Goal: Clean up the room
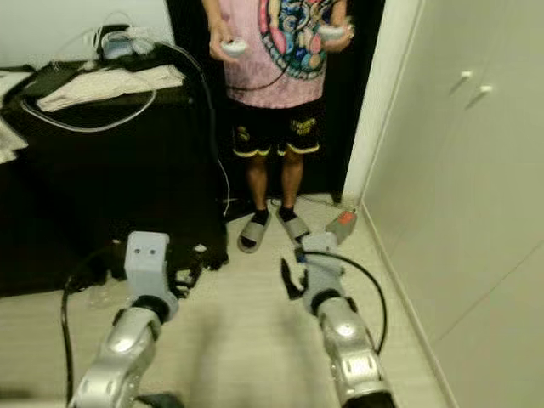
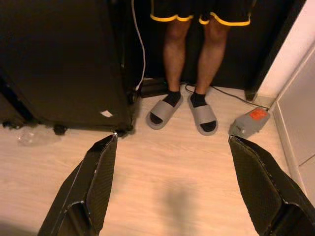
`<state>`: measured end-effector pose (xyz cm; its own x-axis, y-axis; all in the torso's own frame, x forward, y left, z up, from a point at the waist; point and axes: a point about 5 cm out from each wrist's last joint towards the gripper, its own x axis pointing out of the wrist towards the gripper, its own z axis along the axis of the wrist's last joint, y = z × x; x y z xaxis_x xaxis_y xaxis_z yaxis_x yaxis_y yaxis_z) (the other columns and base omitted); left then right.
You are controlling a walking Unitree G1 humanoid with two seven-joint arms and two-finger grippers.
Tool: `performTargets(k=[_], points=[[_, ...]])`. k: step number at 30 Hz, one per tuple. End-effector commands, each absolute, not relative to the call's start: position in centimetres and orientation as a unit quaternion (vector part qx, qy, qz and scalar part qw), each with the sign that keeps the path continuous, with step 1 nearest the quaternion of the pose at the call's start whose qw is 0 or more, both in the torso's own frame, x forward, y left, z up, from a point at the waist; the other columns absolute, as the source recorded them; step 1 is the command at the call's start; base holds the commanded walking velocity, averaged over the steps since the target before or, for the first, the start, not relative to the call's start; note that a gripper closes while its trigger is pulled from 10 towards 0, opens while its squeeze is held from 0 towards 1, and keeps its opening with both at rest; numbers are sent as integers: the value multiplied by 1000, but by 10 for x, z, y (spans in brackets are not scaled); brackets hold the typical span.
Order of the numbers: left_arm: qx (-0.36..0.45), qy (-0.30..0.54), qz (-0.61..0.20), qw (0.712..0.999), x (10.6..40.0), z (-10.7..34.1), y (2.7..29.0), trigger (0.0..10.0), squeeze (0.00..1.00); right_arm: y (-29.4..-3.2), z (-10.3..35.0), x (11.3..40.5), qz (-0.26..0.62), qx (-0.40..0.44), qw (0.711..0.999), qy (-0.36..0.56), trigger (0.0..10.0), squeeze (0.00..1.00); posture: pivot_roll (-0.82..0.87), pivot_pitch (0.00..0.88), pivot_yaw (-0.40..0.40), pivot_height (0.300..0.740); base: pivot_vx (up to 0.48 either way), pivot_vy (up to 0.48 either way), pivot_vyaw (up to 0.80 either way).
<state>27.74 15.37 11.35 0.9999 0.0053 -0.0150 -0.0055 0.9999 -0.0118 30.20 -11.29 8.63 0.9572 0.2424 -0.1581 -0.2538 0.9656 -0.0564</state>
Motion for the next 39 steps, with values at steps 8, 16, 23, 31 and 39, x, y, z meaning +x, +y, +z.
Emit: performTargets(k=[8,16,23,31,39], points=[[-3,10,-5,1000,276,112,149,10000,0,-117,83,301,128,-53,987,84,10000,0,-57,127,6,740,219,0,213],[2,8,-2,1000,276,111,150,10000,0,-115,82,300,137,-54,986,83,10000,0,-60,129,8,740,0,0,800],[2,7,-2,1000,277,111,150,10000,0,-114,83,300,138,-53,986,83,10000,0,-62,126,8,740,0,0,800],[1,7,-3,1000,275,111,150,10000,0,-113,82,298,141,-52,985,83,10000,0,-60,125,10,740,0,0,800],[0,4,-9,1000,275,112,149,10000,0,-114,82,298,141,-50,985,84,10000,0,-61,118,13,740,0,0,800]])
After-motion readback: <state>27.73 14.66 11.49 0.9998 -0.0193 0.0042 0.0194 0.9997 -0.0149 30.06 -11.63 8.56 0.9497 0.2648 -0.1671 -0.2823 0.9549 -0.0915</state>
